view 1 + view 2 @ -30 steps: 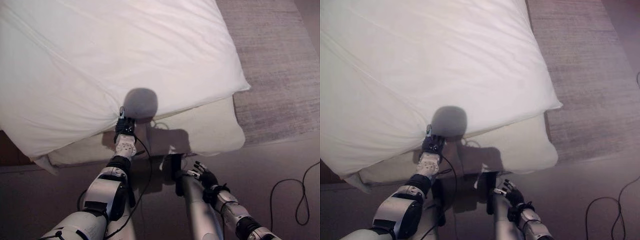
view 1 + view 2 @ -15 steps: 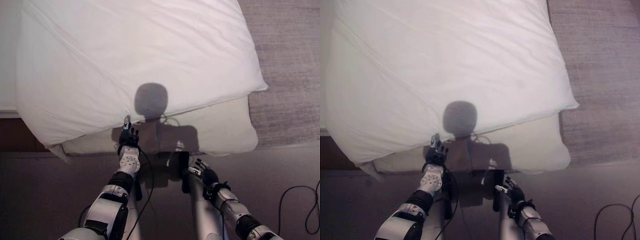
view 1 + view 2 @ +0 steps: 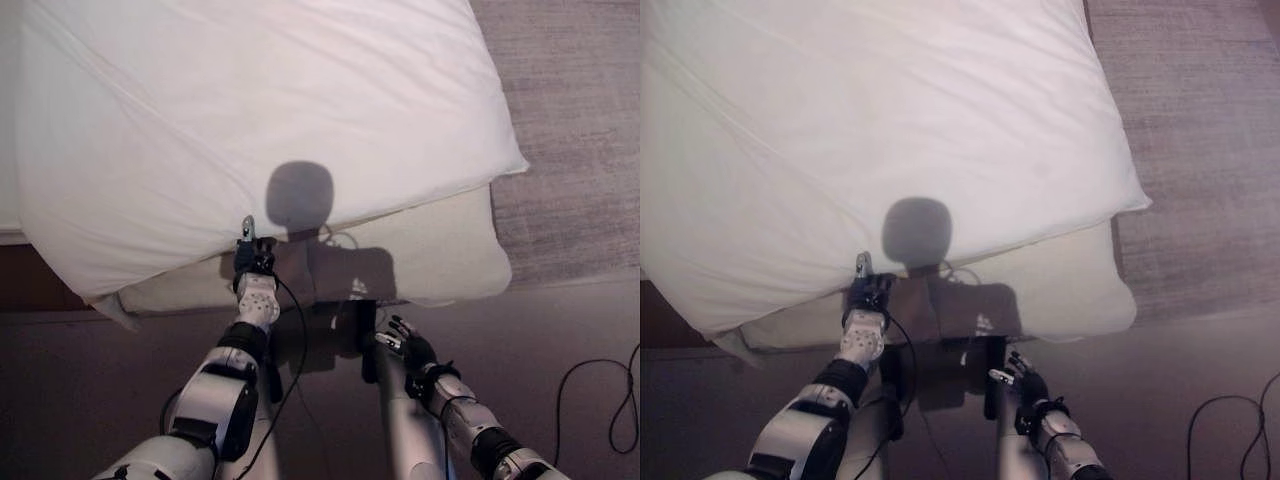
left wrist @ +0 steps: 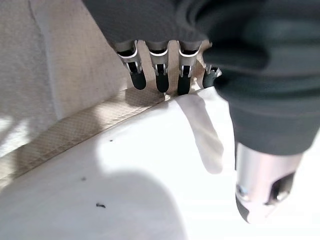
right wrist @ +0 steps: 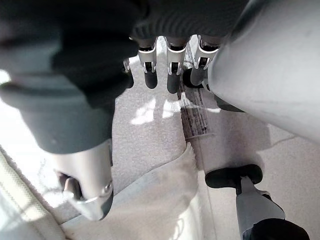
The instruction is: Make the bed
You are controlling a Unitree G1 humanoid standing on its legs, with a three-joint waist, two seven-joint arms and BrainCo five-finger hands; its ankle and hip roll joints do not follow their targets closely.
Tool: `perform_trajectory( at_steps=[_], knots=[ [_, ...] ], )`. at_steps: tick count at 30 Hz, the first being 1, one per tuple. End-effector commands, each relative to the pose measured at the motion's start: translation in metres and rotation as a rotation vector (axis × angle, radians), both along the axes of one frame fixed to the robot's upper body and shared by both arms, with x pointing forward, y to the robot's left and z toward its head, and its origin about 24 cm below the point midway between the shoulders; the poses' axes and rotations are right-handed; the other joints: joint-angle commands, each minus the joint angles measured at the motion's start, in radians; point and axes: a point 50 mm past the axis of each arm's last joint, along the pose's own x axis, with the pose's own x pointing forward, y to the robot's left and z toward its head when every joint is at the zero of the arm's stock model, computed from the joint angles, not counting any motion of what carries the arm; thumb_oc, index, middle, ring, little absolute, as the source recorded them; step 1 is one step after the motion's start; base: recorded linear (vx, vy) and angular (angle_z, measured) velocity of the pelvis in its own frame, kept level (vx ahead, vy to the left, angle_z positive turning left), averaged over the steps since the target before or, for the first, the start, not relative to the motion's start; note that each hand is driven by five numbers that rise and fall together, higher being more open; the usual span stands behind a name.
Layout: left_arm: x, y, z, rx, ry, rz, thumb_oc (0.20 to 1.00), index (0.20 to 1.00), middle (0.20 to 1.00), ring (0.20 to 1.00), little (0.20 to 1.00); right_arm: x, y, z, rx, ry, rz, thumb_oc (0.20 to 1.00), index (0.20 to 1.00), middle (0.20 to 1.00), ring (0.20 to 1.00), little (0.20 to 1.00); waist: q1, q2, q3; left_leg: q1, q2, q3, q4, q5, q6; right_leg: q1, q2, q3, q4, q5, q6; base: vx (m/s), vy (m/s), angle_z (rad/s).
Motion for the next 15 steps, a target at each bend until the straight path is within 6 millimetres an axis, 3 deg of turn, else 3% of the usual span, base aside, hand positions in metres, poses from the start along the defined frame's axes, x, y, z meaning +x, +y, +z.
perform_trajectory(
  at_steps=[1, 8, 11, 12, 13, 15],
  knots=[
    [0.015, 0.016, 0.034, 0.032, -0.086, 0.05, 1.0, 1.0, 1.0, 1.0, 1.0, 0.0, -0.001, 0.007, -0.011, -0.048, 0.054, 1.0, 1.0, 1.0, 1.0, 1.0, -0.019, 0.001, -0.047, -0.064, -0.014, 0.039, 0.069, -0.063, 0.033, -0.022, 0.028, -0.016, -0.062, 0.058, 0.011, 0.01, 0.001, -0.04],
    [0.024, 0.04, 0.065, 0.055, -0.162, 0.1, 1.0, 1.0, 1.0, 1.0, 1.0, -0.008, -0.001, 0.0, -0.026, -0.021, 0.073, 1.0, 1.0, 1.0, 1.0, 1.0, -0.041, -0.007, -0.076, -0.097, -0.006, 0.04, 0.089, -0.067, 0.028, -0.055, 0.033, -0.006, -0.049, 0.06, 0.011, 0.01, -0.005, -0.08],
    [0.026, 0.04, 0.073, 0.074, -0.191, 0.096, 1.0, 1.0, 1.0, 1.0, 1.0, -0.01, -0.003, -0.002, -0.031, -0.014, 0.069, 1.0, 1.0, 1.0, 1.0, 1.0, -0.046, -0.007, -0.084, -0.105, -0.007, 0.038, 0.089, -0.066, 0.026, -0.062, 0.033, -0.008, -0.048, 0.06, 0.01, 0.0, -0.007, -0.02],
    [0.026, 0.042, 0.077, 0.084, -0.21, 0.103, 0.667, 0.667, 0.667, 0.667, 0.667, -0.012, -0.003, -0.003, -0.033, -0.01, 0.068, 1.0, 1.0, 1.0, 1.0, 1.0, -0.046, -0.006, -0.087, -0.108, -0.007, 0.037, 0.09, -0.065, 0.026, -0.067, 0.034, -0.007, -0.045, 0.06, 0.01, 0.0, 0.0, 0.0],
    [0.026, 0.042, 0.079, 0.086, -0.227, 0.102, 0.2, 0.2, 0.2, 0.2, 0.2, -0.015, -0.003, -0.005, -0.03, 0.002, 0.064, 1.0, 1.0, 1.0, 1.0, 1.0, -0.045, -0.005, -0.093, -0.111, -0.007, 0.036, 0.092, -0.066, 0.026, -0.07, 0.034, -0.007, -0.044, 0.059, 0.009, 0.0, 0.0, 0.0],
    [0.025, 0.039, 0.081, 0.092, -0.266, 0.092, 0.2, 0.2, 0.2, 0.2, 0.2, -0.017, -0.003, -0.007, -0.022, 0.005, 0.057, 1.0, 1.0, 1.0, 1.0, 1.0, -0.043, -0.004, -0.1, -0.113, -0.008, 0.035, 0.091, -0.066, 0.025, -0.072, 0.034, -0.005, -0.043, 0.059, 0.008, 0.01, -0.008, 0.05]
  ],
)
